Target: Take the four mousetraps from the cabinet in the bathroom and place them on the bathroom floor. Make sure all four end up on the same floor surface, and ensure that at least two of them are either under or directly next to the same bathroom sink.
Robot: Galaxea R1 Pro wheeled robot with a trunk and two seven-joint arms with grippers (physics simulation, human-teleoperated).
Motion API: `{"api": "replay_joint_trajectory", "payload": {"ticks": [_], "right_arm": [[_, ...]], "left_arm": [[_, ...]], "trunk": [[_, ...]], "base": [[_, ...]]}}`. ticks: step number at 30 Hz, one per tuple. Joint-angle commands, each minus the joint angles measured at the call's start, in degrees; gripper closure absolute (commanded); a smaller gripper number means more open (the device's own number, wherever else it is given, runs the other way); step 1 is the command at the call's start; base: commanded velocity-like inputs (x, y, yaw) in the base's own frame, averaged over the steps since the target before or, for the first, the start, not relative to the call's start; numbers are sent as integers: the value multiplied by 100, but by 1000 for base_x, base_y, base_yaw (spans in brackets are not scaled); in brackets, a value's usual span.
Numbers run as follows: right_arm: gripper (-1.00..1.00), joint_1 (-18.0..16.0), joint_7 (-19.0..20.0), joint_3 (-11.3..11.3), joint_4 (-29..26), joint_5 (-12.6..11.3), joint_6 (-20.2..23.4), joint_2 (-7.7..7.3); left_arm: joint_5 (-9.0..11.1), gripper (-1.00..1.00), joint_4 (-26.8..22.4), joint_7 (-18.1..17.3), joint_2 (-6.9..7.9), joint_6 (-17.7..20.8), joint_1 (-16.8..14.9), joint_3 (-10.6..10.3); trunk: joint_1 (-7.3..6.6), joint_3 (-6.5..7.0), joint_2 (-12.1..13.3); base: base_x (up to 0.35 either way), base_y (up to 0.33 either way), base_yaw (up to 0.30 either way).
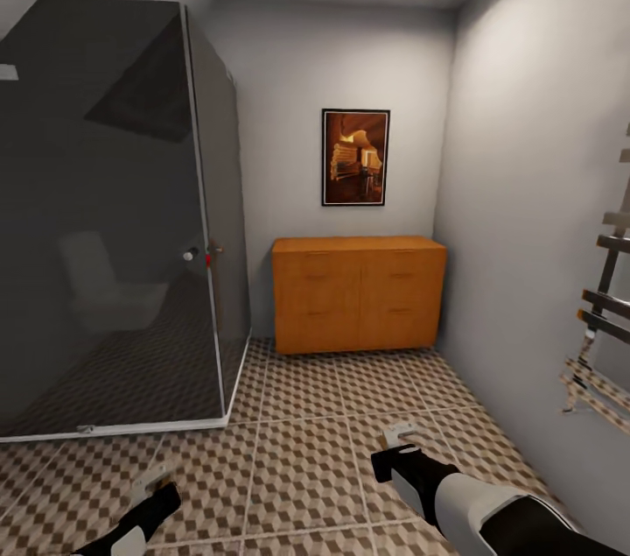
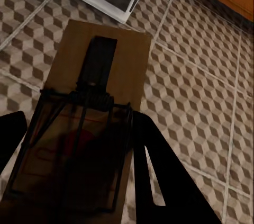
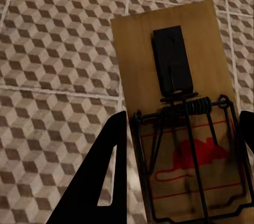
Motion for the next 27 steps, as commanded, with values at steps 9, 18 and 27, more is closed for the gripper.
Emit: {"api": "replay_joint_trajectory", "payload": {"ticks": [9,18,27], "right_arm": [[100,-9,-7,52,11,-63,-1,3],[100,-9,-3,50,13,-71,-2,3],[100,-9,-21,50,12,-72,-8,-4]], "left_arm": [[29,100,1,-55,2,-32,-5,-48],[43,100,1,-43,-4,-23,-5,-46],[42,100,-8,-40,-6,-12,-5,-42]], "trunk": [[0,-7,-4],[0,-7,-4],[0,-7,-4]], "base": [[0,0,285],[0,0,111],[0,0,3]]}}
